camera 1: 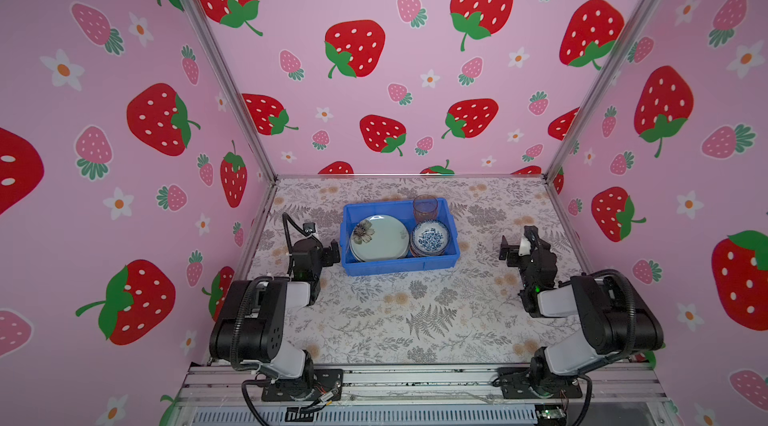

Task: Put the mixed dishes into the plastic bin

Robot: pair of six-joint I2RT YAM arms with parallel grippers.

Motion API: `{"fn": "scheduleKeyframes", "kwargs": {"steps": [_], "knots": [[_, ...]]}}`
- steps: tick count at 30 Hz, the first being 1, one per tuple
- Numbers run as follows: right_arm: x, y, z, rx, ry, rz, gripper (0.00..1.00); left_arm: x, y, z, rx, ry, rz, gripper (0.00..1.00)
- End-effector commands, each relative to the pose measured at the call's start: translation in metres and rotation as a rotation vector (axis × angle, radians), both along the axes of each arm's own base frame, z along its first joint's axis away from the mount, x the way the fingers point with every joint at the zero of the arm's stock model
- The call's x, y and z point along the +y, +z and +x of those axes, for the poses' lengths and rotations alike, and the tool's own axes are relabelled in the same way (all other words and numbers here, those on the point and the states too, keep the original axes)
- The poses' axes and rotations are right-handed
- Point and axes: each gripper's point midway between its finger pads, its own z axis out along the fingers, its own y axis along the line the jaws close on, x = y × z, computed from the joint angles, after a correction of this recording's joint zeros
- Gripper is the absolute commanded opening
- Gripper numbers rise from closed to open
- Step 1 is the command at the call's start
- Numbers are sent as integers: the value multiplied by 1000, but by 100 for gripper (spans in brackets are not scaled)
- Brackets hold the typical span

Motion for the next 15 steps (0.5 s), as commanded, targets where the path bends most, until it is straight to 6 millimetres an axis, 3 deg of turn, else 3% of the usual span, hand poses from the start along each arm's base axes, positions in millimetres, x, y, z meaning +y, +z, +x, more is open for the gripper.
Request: {"fn": "scheduleKeyframes", "kwargs": {"steps": [1, 15], "knots": [[7, 8, 0, -38, 40, -4, 99, 1, 11, 10, -35, -3, 4, 99], [6, 7, 0, -37, 39, -4, 99, 1, 10, 10, -31, -3, 4, 99]]}}
